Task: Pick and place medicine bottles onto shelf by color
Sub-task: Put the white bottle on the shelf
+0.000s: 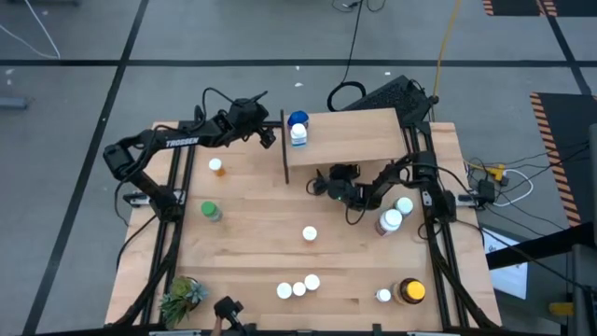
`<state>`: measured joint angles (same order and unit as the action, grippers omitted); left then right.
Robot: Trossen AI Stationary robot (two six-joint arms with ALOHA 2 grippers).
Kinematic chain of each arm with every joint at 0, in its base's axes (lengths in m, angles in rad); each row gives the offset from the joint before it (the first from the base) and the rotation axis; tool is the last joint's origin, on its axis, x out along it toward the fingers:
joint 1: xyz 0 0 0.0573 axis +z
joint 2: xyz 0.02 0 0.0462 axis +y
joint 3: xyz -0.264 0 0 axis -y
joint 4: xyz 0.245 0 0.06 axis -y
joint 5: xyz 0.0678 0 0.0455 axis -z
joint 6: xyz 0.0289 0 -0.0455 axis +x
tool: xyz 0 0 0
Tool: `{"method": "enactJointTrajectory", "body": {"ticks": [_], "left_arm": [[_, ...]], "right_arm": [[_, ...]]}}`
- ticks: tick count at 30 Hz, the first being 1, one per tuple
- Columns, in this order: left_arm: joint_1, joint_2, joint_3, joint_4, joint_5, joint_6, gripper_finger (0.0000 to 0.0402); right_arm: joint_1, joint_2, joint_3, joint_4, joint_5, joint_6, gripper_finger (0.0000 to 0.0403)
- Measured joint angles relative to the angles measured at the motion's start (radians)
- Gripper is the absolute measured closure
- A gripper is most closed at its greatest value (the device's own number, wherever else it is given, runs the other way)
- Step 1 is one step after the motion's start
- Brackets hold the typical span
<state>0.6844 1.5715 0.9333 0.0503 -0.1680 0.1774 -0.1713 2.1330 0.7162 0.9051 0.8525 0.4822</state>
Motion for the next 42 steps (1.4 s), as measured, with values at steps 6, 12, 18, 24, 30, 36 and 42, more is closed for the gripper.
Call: {"method": "enactJointTrajectory", "body": {"ticks": [6, 12, 18, 24, 30, 36, 42], "left_arm": [[0.006, 0.000, 0.000, 0.012, 0.001, 0.005, 0.0064], [0.009, 0.000, 0.000, 0.012, 0.002, 0.005, 0.0064], [0.008, 0.000, 0.000, -0.033, 0.042, 0.013, 0.0064], [0.006, 0.003, -0.007, -0.178, 0.229, 0.104, 0.0064], [-0.015, 0.041, -0.107, -0.023, 0.327, 0.199, 0.0064], [-0.026, 0.081, -0.124, 0.066, 0.330, 0.205, 0.0064], [-0.032, 0.109, -0.110, 0.083, 0.329, 0.206, 0.0064]], "right_arm": [[-0.074, 0.002, -0.001, 0.058, -0.102, -0.106, 0.0046], [-0.128, 0.004, 0.006, 0.116, -0.204, -0.222, 0.0046], [-0.146, 0.003, 0.016, 0.112, -0.261, -0.254, 0.0046], [-0.142, 0.002, 0.018, 0.121, -0.302, -0.330, 0.0046], [-0.135, 0.003, 0.018, 0.138, -0.310, -0.370, 0.0046], [-0.130, 0.004, 0.019, 0.161, -0.324, -0.351, 0.0048], [-0.130, 0.005, 0.085, 0.078, -0.335, -0.345, 0.0091]]}}
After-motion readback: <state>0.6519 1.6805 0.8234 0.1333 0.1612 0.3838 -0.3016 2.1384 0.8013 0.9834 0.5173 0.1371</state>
